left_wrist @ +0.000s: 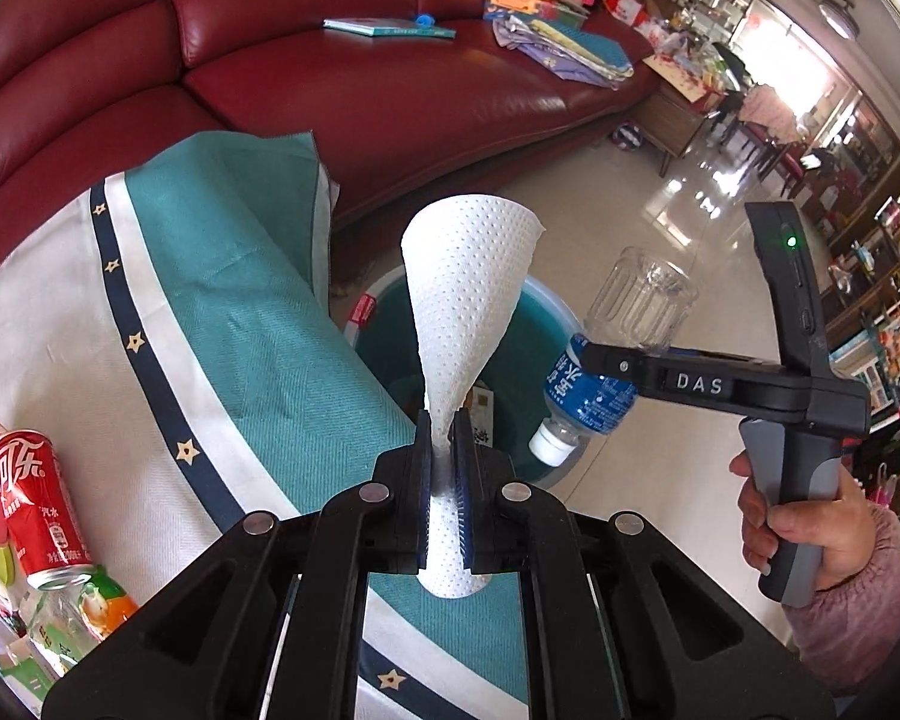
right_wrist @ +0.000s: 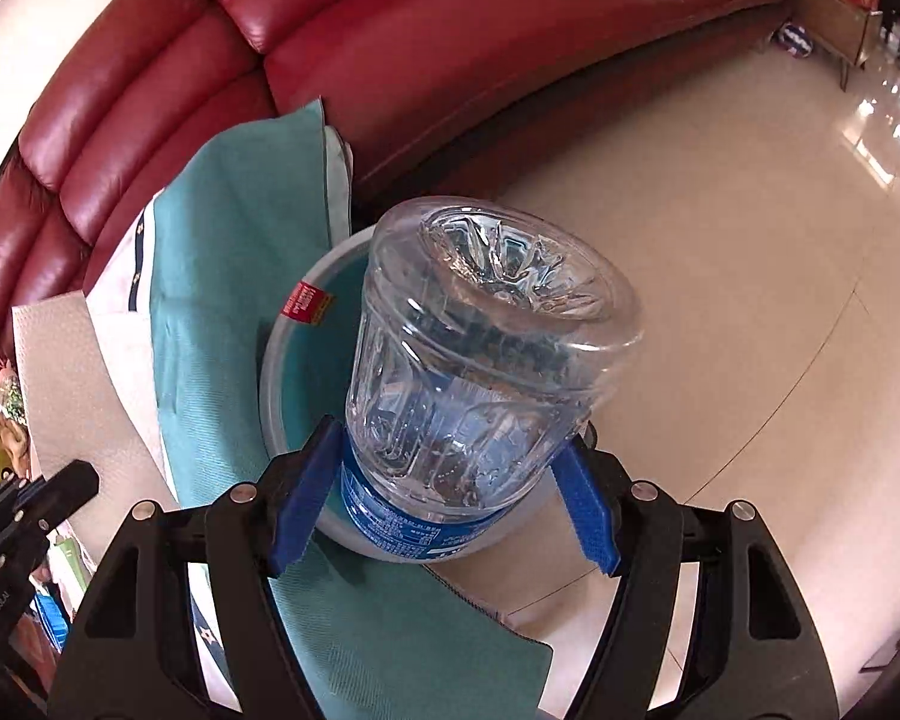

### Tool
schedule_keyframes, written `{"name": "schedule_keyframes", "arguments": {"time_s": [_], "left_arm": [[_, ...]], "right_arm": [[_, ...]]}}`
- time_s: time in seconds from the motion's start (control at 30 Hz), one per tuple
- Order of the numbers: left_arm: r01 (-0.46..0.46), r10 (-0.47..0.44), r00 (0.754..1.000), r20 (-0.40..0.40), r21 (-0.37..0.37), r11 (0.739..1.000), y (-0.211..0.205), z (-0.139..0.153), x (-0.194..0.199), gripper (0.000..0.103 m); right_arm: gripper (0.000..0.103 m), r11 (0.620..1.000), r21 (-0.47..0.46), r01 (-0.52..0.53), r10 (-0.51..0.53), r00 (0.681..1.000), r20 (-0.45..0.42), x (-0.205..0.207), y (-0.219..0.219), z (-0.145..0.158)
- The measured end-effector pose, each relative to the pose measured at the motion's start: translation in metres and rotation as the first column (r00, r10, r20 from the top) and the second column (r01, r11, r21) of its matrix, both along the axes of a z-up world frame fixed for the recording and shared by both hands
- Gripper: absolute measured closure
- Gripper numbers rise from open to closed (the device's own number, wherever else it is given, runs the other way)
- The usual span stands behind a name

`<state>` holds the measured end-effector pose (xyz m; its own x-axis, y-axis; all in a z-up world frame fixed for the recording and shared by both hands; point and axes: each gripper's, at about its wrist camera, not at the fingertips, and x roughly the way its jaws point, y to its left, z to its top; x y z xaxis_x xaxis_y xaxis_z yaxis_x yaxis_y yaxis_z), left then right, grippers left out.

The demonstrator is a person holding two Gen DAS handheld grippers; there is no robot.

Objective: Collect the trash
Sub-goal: 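Carry both items to the bin while the right tool opens, dropping the bottle, then open the left tool over the bin to drop the paper towel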

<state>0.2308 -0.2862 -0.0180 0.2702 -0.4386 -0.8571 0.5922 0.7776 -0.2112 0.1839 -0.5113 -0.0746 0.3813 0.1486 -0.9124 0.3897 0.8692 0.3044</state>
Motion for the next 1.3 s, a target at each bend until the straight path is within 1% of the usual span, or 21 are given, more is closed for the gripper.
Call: {"name": "schedule_keyframes", "arguments": {"time_s": [0.13, 0.2, 0.43, 0.5, 0.7, 0.73, 0.77, 0.87, 0.9, 0.93, 0.97, 1.0, 1.03, 1.1, 1.17, 1.23, 1.27, 1.3], "left_arm": [[0.001, -0.001, 1.0, -0.013, 0.003, 1.0, -0.01, -0.006, 0.009, 0.095], [0.008, -0.008, 1.0, -0.018, 0.003, 1.0, -0.016, -0.008, 0.012, 0.095], [0.036, -0.036, 0.999, -0.029, 0.009, 0.999, -0.031, -0.016, 0.012, 0.095], [0.04, -0.04, 0.999, -0.034, 0.011, 0.999, -0.032, -0.019, 0.01, 0.095], [0.055, -0.054, 0.998, -0.045, 0.02, 0.998, -0.04, -0.026, 0.01, 0.095], [0.059, -0.058, 0.997, -0.046, 0.023, 0.998, -0.041, -0.028, 0.01, 0.095], [0.063, -0.062, 0.997, -0.047, 0.026, 0.998, -0.043, -0.03, 0.011, 0.095], [0.074, -0.072, 0.996, -0.054, 0.041, 0.996, -0.05, -0.036, 0.012, 0.094], [0.077, -0.075, 0.996, -0.056, 0.052, 0.996, -0.053, -0.038, 0.013, 0.092], [0.075, -0.072, 0.996, -0.054, 0.066, 0.995, -0.055, -0.04, 0.014, 0.079], [0.068, -0.064, 0.997, -0.046, 0.076, 0.995, -0.055, -0.04, 0.014, 0.072], [0.058, -0.055, 0.998, -0.034, 0.077, 0.995, -0.054, -0.04, 0.014, 0.057], [0.046, -0.044, 0.999, -0.023, 0.074, 0.996, -0.052, -0.038, 0.014, 0.049], [0.031, -0.03, 0.999, -0.019, 0.066, 0.997, -0.049, -0.036, 0.014, 0.043], [0.022, -0.021, 1.0, -0.015, 0.065, 0.998, -0.045, -0.034, 0.015, 0.039], [0.013, -0.012, 1.0, -0.009, 0.064, 0.998, -0.041, -0.031, 0.014, 0.031], [0.009, -0.009, 1.0, -0.007, 0.063, 0.998, -0.039, -0.03, 0.013, 0.028], [0.004, -0.004, 1.0, -0.007, 0.063, 0.998, -0.037, -0.029, 0.012, 0.021]], "right_arm": [[0.035, 0.997, 0.073, -0.01, 0.014, 0.999, -0.049, 0.006, -0.001, -0.02], [0.033, 0.996, 0.09, 0.002, 0.004, 0.998, -0.061, 0.005, -0.003, -0.022], [0.028, 0.996, 0.077, 0.054, -0.052, 0.998, -0.027, -0.001, -0.018, -0.013], [0.025, 0.995, 0.071, 0.07, -0.069, 0.997, -0.019, -0.005, -0.022, -0.01], [0.024, 0.994, 0.059, 0.096, -0.095, 0.995, -0.023, -0.011, -0.031, -0.007], [0.023, 0.993, 0.059, 0.1, -0.099, 0.995, -0.023, -0.013, -0.033, -0.007], [0.019, 0.993, 0.06, 0.106, -0.105, 0.994, -0.023, -0.014, -0.034, -0.006], [0.018, 0.99, 0.054, 0.134, -0.133, 0.991, -0.014, -0.018, -0.038, -0.003], [0.018, 0.988, 0.056, 0.141, -0.141, 0.99, -0.011, -0.019, -0.04, -0.002], [0.018, 0.987, 0.058, 0.15, -0.15, 0.989, -0.009, -0.02, -0.042, 0.0], [0.018, 0.986, 0.057, 0.159, -0.159, 0.987, -0.006, -0.022, -0.044, 0.001], [0.018, 0.985, 0.056, 0.163, -0.164, 0.987, -0.004, -0.023, -0.045, 0.003], [0.018, 0.985, 0.057, 0.165, -0.166, 0.986, -0.001, -0.025, -0.045, 0.004], [0.018, 0.985, 0.053, 0.167, -0.167, 0.986, 0.002, -0.026, -0.045, 0.007], [0.018, 0.985, 0.053, 0.165, -0.166, 0.986, 0.002, -0.025, -0.044, 0.009], [0.018, 0.985, 0.056, 0.164, -0.164, 0.986, 0.001, -0.024, -0.042, 0.011], [0.018, 0.985, 0.056, 0.163, -0.163, 0.987, 0.002, -0.024, -0.041, 0.012], [0.018, 0.985, 0.056, 0.161, -0.162, 0.987, 0.002, -0.024, -0.039, 0.012]]}}
